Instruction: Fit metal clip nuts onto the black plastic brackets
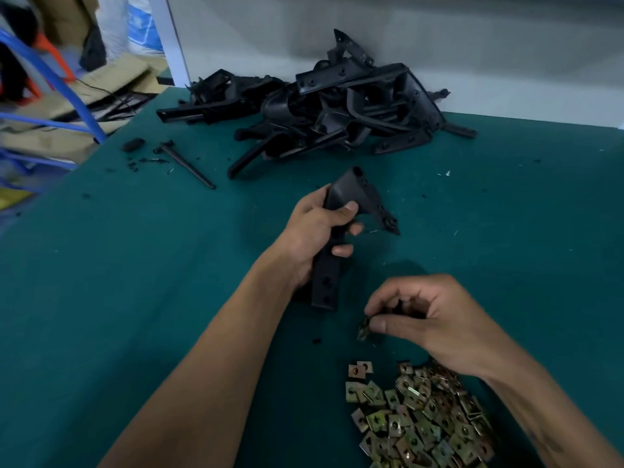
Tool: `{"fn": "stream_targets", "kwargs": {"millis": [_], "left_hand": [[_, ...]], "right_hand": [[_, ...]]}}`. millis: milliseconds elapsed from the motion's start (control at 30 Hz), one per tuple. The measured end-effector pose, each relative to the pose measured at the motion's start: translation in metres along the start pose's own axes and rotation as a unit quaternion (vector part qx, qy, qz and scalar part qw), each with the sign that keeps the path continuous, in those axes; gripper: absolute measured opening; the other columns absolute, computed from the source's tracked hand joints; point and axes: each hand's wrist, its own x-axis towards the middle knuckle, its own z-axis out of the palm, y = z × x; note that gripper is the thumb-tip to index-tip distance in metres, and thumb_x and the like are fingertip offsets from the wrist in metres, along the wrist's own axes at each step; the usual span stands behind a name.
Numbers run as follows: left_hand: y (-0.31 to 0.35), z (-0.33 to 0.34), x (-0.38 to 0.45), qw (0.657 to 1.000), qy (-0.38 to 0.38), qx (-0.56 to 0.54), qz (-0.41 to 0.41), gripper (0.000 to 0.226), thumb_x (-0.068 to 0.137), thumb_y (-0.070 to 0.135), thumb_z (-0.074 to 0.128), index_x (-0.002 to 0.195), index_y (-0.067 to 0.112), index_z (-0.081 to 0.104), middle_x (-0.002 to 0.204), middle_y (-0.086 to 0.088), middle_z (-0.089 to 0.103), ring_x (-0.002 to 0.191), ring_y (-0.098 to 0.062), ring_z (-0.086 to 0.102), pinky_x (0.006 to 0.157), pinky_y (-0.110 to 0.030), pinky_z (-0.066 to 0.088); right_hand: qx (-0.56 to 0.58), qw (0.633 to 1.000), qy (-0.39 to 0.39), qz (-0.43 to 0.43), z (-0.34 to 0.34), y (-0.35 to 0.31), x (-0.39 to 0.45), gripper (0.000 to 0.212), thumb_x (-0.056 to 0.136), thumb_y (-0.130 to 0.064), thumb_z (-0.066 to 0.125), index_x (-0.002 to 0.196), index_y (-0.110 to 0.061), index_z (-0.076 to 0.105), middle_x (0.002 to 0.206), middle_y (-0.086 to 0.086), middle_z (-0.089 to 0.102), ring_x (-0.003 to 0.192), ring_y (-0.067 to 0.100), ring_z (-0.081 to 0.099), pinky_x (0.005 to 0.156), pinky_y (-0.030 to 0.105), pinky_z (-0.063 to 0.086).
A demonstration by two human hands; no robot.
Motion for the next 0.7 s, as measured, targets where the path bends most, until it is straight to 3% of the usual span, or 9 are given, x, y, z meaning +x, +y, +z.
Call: {"fn": "stream_targets", "kwargs": {"millis": [67,133,233,300,433,567,700], "left_hand": [[-0.001,0.0,0.003,1.0,-0.012,0.005,-0.008,0.014,0.1,-0.004,0.048,0.103,0.01,0.05,0.084,-0.003,0.047,0.059,-0.013,0.047,0.039,-0.022,0.03],[0.0,0.0,0.006,1.0,-0.024,0.013,-0.015,0.014,0.101,-0.003,0.049,0.102,0.011,0.049,0.086,-0.004,0.044,0.058,-0.012,0.044,0.038,-0.021,0.03],[0.0,-0.002,0.006,0.998,-0.052,0.027,-0.02,0.014,0.1,-0.002,0.051,0.107,0.011,0.05,0.087,-0.004,0.042,0.057,-0.012,0.042,0.039,-0.021,0.03],[-0.001,-0.002,0.006,0.997,-0.07,0.039,-0.021,0.016,0.099,-0.001,0.052,0.109,0.011,0.051,0.084,-0.002,0.041,0.057,-0.012,0.04,0.039,-0.021,0.03],[-0.002,-0.004,0.006,0.995,-0.08,0.058,-0.024,0.014,0.098,0.002,0.055,0.107,0.011,0.051,0.076,0.002,0.042,0.057,-0.012,0.038,0.039,-0.022,0.031],[-0.002,-0.002,0.006,0.991,-0.105,0.08,-0.027,0.014,0.098,0.002,0.058,0.108,0.009,0.052,0.075,0.001,0.042,0.057,-0.011,0.036,0.041,-0.021,0.031],[-0.002,0.002,0.005,0.988,-0.112,0.106,-0.019,0.022,0.094,0.003,0.065,0.109,0.008,0.05,0.068,0.006,0.045,0.054,-0.008,0.036,0.039,-0.02,0.031]], "right_hand": [[0.066,0.998,0.006,-0.005,-0.003,0.002,0.0,0.019,0.079,-0.025,0.078,0.097,-0.031,0.077,0.089,0.003,0.075,0.085,0.022,0.071,0.078,0.033,0.059],[0.125,0.992,0.016,-0.011,-0.009,0.005,0.001,0.022,0.08,-0.019,0.076,0.102,-0.025,0.077,0.091,0.008,0.073,0.088,0.021,0.071,0.076,0.029,0.058],[0.236,0.971,0.015,-0.014,-0.018,0.01,0.002,0.013,0.083,-0.014,0.078,0.096,-0.012,0.078,0.083,0.014,0.071,0.076,0.028,0.072,0.065,0.029,0.058],[0.302,0.953,0.032,-0.011,-0.024,0.013,0.003,0.022,0.078,-0.02,0.087,0.093,-0.007,0.077,0.081,0.015,0.069,0.07,0.026,0.071,0.062,0.026,0.058],[0.409,0.901,0.147,-0.001,-0.035,0.015,0.014,0.01,0.075,-0.009,0.077,0.084,-0.01,0.078,0.081,0.009,0.072,0.067,0.014,0.07,0.064,0.018,0.058],[0.479,0.84,0.254,0.007,-0.042,0.014,0.031,0.009,0.078,-0.003,0.07,0.078,-0.011,0.075,0.08,0.007,0.072,0.07,0.012,0.068,0.066,0.016,0.056],[0.422,0.873,0.242,0.021,-0.038,0.012,0.043,0.016,0.073,-0.002,0.075,0.088,-0.004,0.071,0.083,0.011,0.074,0.07,0.015,0.07,0.065,0.018,0.057]]}}
